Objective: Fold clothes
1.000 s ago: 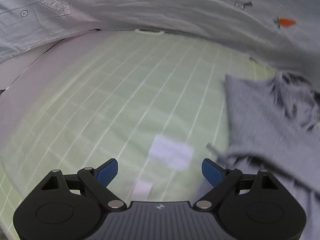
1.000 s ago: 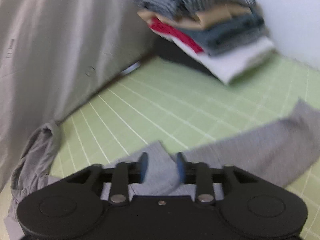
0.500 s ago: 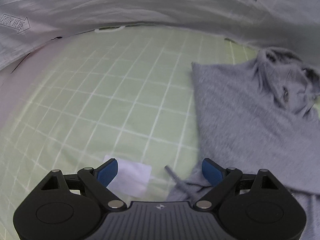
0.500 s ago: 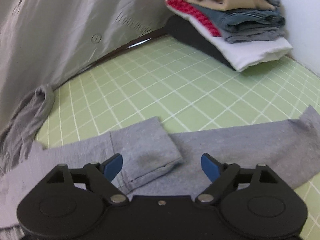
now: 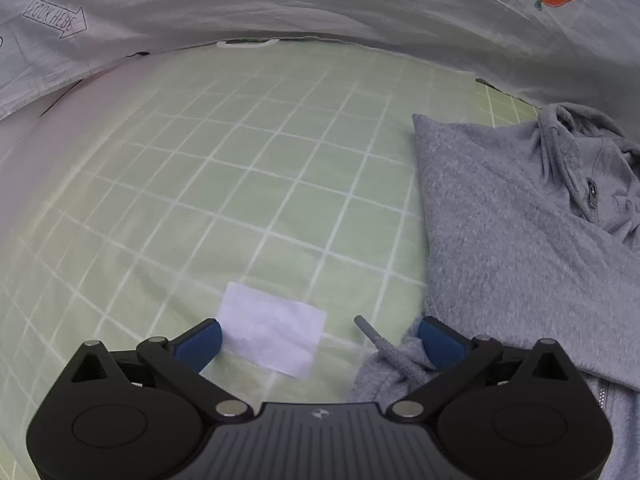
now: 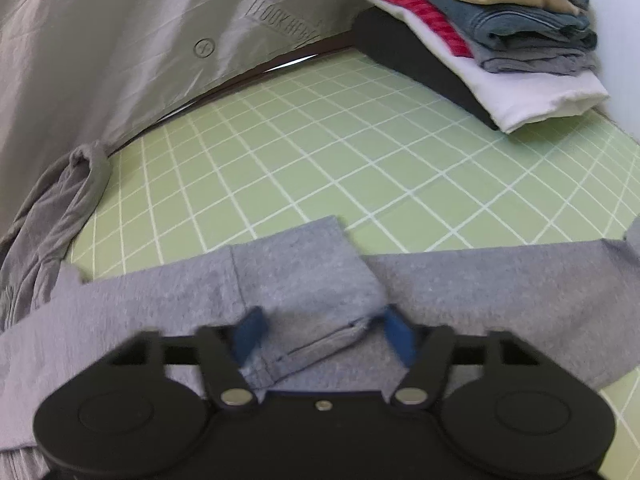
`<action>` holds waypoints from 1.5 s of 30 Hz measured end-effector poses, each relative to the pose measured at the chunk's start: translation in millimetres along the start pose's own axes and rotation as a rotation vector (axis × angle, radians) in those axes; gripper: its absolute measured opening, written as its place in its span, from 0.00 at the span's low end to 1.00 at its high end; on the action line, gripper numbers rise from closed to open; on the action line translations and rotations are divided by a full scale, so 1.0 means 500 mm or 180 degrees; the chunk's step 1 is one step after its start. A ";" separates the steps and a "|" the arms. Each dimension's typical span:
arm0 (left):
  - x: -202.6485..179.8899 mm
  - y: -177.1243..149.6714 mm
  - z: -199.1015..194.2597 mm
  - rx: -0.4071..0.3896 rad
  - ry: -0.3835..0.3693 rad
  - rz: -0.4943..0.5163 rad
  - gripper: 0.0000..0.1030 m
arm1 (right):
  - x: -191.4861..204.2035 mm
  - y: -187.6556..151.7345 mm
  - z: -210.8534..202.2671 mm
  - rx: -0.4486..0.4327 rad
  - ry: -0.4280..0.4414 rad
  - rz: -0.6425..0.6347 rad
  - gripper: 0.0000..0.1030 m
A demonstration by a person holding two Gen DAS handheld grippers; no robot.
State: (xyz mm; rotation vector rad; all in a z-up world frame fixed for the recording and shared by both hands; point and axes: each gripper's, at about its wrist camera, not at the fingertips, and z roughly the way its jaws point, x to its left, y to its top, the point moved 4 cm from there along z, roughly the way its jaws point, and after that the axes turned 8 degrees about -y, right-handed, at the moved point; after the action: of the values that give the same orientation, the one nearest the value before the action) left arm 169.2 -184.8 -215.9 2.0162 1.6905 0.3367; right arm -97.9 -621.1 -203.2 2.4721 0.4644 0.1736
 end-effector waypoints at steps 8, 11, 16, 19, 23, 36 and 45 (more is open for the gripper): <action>0.001 -0.005 -0.005 -0.0078 -0.0046 0.0067 1.00 | -0.003 0.017 -0.045 -0.0204 0.0099 0.0018 0.14; 0.000 -0.008 -0.006 -0.0112 -0.0055 0.0091 1.00 | 0.013 0.031 -0.073 -0.0320 0.0139 -0.0037 0.13; 0.001 -0.001 -0.003 -0.0048 -0.0104 0.0164 1.00 | 0.076 0.051 -0.138 -0.0523 0.0433 -0.0201 0.13; 0.001 0.000 -0.002 -0.0041 -0.0113 0.0179 1.00 | 0.147 0.035 -0.178 -0.0544 0.0773 -0.0460 0.13; 0.001 -0.003 -0.002 -0.0083 -0.0117 0.0188 1.00 | 0.253 -0.023 -0.217 -0.0432 0.1272 -0.0985 0.17; 0.003 -0.001 -0.004 -0.0084 -0.0123 0.0206 1.00 | 0.226 -0.047 -0.214 -0.0618 0.0919 -0.1084 0.90; 0.010 0.037 -0.068 -0.0094 -0.0325 -0.0241 1.00 | 0.040 -0.059 -0.196 -0.0723 0.0240 -0.0643 1.00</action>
State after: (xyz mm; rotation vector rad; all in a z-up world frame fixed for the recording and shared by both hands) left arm 169.7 -175.3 -177.9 1.9096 1.6838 0.2275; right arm -110.3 -538.3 -141.4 2.1876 0.6839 0.2241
